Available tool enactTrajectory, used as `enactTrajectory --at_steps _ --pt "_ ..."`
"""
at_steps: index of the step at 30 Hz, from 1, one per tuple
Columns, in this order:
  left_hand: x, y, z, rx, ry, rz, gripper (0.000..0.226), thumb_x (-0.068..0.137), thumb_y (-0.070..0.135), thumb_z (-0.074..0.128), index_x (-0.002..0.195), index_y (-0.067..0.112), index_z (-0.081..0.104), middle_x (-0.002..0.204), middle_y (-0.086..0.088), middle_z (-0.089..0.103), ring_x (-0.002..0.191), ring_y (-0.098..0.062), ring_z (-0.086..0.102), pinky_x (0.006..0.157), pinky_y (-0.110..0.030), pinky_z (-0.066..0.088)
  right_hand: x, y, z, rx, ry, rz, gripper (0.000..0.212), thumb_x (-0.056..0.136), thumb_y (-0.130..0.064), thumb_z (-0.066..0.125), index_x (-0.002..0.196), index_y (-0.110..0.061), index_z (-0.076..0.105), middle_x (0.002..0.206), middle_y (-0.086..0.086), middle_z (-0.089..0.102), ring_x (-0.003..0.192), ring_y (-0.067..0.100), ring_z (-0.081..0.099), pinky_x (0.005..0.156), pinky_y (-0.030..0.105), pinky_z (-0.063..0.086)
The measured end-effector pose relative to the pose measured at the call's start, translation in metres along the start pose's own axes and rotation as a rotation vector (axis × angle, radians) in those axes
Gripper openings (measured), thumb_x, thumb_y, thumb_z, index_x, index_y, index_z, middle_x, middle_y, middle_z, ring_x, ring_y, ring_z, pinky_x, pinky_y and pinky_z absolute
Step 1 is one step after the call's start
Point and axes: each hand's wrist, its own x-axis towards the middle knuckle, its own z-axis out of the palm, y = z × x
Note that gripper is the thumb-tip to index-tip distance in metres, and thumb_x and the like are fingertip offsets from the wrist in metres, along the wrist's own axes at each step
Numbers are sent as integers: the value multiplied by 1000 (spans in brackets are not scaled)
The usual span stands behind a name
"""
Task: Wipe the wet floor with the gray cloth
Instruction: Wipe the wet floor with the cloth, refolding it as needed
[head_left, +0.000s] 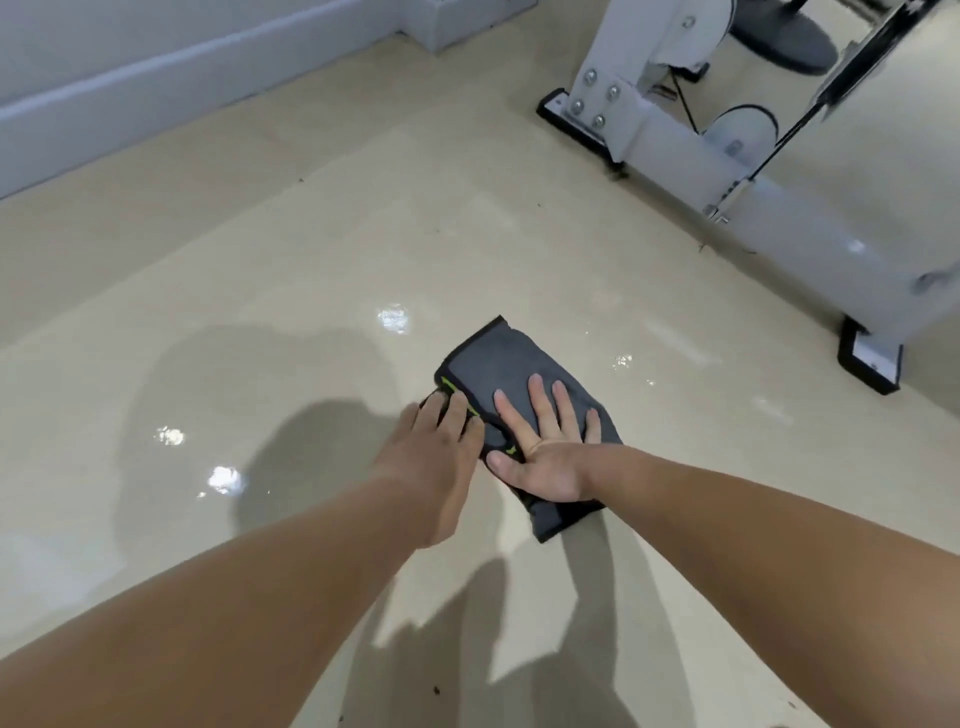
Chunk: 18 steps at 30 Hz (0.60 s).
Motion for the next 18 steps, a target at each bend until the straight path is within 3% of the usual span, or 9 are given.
enactTrajectory --at_steps 9,12,15,18 --pt "78 41 -22 -262 58 -282 85 98 30 49 162 13 -4 171 -14 -10 158 -34 -10 128 -44 5 79 68 -72 -108 143 -254 74 93 -79 26 150 -64 -19 158 -12 -45 145 18 -44 118 60 -23" --pt "108 48 -33 -233 100 -345 89 93 45 52 161 11 5 169 -18 3 156 -35 3 125 -44 17 96 85 -85 -101 230 -294 72 92 -81 26 151 -65 -13 164 -11 -36 150 19 -36 119 61 -19" --pt "129 56 -51 -241 107 -379 88 89 47 60 157 12 16 164 -18 11 150 -34 16 121 -41 26 107 106 -92 -54 280 -303 70 92 -82 25 151 -66 -8 167 -11 -29 153 18 -31 120 59 -18" --pt "151 70 -68 -273 148 -338 67 85 41 65 138 13 34 153 -15 27 136 -30 32 112 -39 35 119 147 -108 18 319 -209 71 90 -85 22 151 -66 -9 167 -13 -29 153 17 -31 121 59 -17"
